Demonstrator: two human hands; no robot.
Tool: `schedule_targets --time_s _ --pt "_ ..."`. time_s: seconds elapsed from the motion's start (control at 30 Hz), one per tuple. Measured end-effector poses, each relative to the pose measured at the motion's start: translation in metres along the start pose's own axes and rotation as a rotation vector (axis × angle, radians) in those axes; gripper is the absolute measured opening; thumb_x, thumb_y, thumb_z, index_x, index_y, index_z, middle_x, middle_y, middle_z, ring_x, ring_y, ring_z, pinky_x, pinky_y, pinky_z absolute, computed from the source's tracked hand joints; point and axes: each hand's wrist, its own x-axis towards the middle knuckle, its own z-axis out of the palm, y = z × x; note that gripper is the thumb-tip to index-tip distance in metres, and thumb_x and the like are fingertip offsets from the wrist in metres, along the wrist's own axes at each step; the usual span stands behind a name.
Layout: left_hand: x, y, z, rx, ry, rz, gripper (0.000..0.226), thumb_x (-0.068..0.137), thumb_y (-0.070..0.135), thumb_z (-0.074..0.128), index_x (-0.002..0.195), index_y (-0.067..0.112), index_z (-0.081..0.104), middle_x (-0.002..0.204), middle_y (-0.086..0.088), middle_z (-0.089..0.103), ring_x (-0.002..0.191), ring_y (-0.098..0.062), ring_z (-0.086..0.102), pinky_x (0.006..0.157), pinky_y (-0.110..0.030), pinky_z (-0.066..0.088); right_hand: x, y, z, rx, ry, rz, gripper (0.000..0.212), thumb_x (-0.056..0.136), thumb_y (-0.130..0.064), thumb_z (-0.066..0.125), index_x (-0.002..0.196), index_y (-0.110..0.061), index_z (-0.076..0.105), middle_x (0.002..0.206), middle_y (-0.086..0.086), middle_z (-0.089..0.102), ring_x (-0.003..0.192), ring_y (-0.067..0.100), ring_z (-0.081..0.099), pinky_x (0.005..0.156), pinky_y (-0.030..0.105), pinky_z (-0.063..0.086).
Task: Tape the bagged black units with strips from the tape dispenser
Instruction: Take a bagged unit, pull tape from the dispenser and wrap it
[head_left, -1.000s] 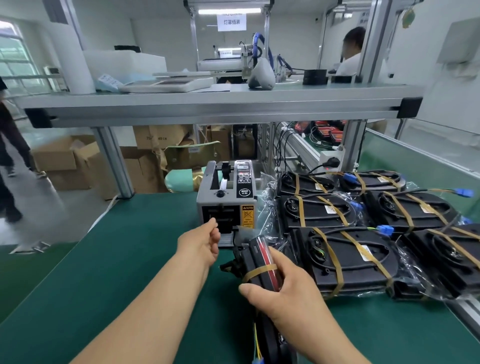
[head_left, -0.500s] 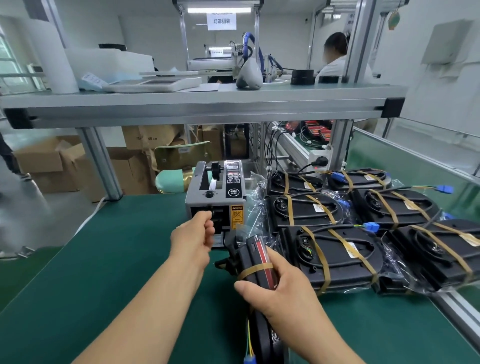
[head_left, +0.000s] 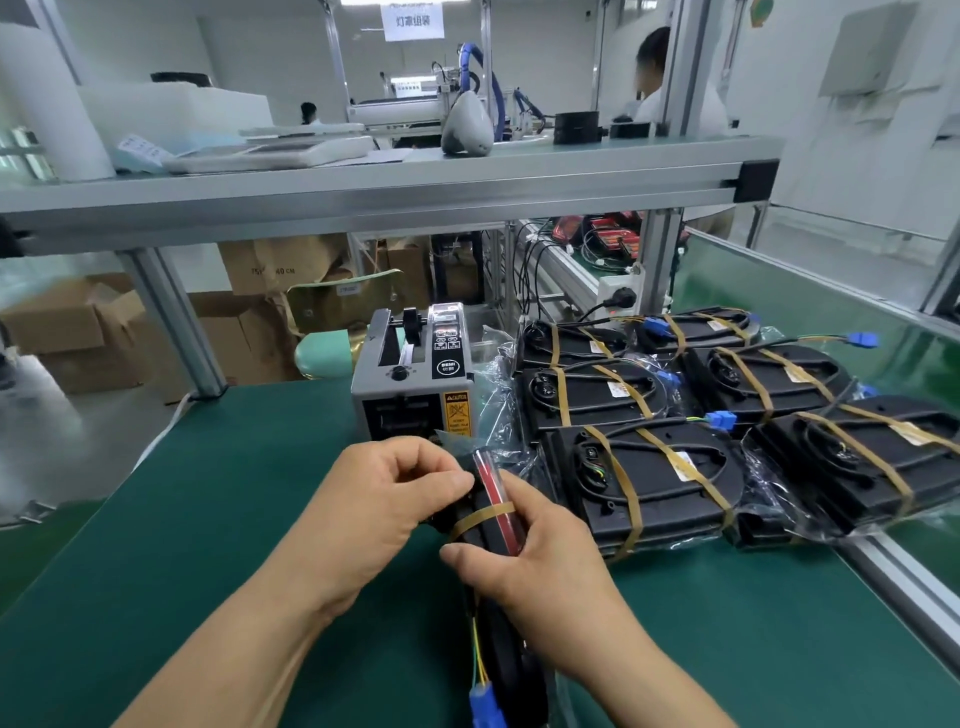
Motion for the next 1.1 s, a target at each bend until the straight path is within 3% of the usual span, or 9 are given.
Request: schedule_targets --time_s 0.2,0.37,0.5,0.57,0.67,0.83,1.0,1.1 --pt "0.001 -0.003 -0.001 0.083 0.04 0.042 0.012 0.083 0.023 0.076 0.073 0.019 0.071 0.067 0.0 0.065 0.064 -0.007 0.055 0.067 -0.026 0.046 0.0 -0.001 0.001 0.008 -0.005 0.003 0.032 0.075 -0.028 0.078 0.101 -0.04 0.063 0.068 -0.01 0.064 0.059 0.001 0.055 0.062 0.023 0.05" --pt "0.002 -0.001 0.001 0.103 0.071 0.045 0.012 0.083 0.018 0.075 0.072 0.018 0.071 0.075 -0.015 0.068 0.067 -0.015 0.058 0.072 -0.038 0.051 -0.001 -0.001 0.002 -0.006 0.01 -0.001 0.033 0.074 -0.028 0.078 0.102 -0.04 0.063 0.066 -0.012 0.062 0.057 0.0 0.052 0.06 0.021 0.048" --pt "0.0 -0.002 0.001 0.141 0.11 0.043 0.011 0.081 0.02 0.075 0.07 0.02 0.07 0.071 -0.014 0.066 0.061 -0.011 0.054 0.06 -0.022 0.047 0.0 -0.002 0.004 0.001 0.003 0.001 0.034 0.074 -0.028 0.077 0.102 -0.038 0.063 0.066 -0.011 0.061 0.056 0.001 0.052 0.059 0.023 0.049" --pt "0.0 -0.003 0.001 0.146 0.124 0.037 0.012 0.081 0.02 0.075 0.07 0.021 0.07 0.071 -0.014 0.065 0.061 -0.011 0.054 0.061 -0.023 0.047 0.0 -0.002 0.004 -0.016 0.01 0.006 0.034 0.072 -0.03 0.077 0.103 -0.037 0.063 0.067 -0.01 0.061 0.057 0.003 0.053 0.061 0.027 0.05" --pt "0.0 -0.004 0.002 0.148 0.145 0.028 0.012 0.08 0.02 0.075 0.069 0.022 0.07 0.065 -0.008 0.064 0.06 -0.012 0.054 0.063 -0.03 0.047 0.0 -0.002 0.006 -0.025 0.012 0.005 0.034 0.071 -0.031 0.076 0.102 -0.037 0.063 0.069 -0.009 0.062 0.058 0.004 0.053 0.062 0.029 0.05" --pt "0.0 -0.007 0.003 0.19 0.181 0.039 0.013 0.08 0.024 0.076 0.069 0.028 0.07 0.063 -0.004 0.063 0.059 -0.011 0.055 0.065 -0.037 0.051 -0.001 -0.002 0.006 -0.035 0.021 -0.003 0.034 0.071 -0.032 0.076 0.102 -0.038 0.063 0.065 -0.012 0.059 0.056 0.001 0.05 0.059 0.023 0.047" --pt "-0.001 -0.01 0.004 0.233 0.222 0.053 0.015 0.078 0.027 0.076 0.069 0.035 0.068 0.054 0.012 0.056 0.051 -0.001 0.049 0.057 -0.03 0.046 -0.001 -0.002 0.007 -0.047 0.019 0.0 0.034 0.071 -0.033 0.076 0.103 -0.035 0.063 0.062 -0.014 0.056 0.053 0.0 0.047 0.054 0.018 0.042" --pt "-0.003 -0.012 0.007 0.273 0.271 0.07 0.013 0.077 0.028 0.075 0.071 0.037 0.067 0.056 0.016 0.054 0.05 0.0 0.048 0.051 -0.018 0.04 0.0 -0.002 0.009 -0.079 0.031 -0.006 0.037 0.07 -0.036 0.075 0.105 -0.033 0.063 0.064 -0.012 0.057 0.054 0.002 0.048 0.056 0.02 0.043"
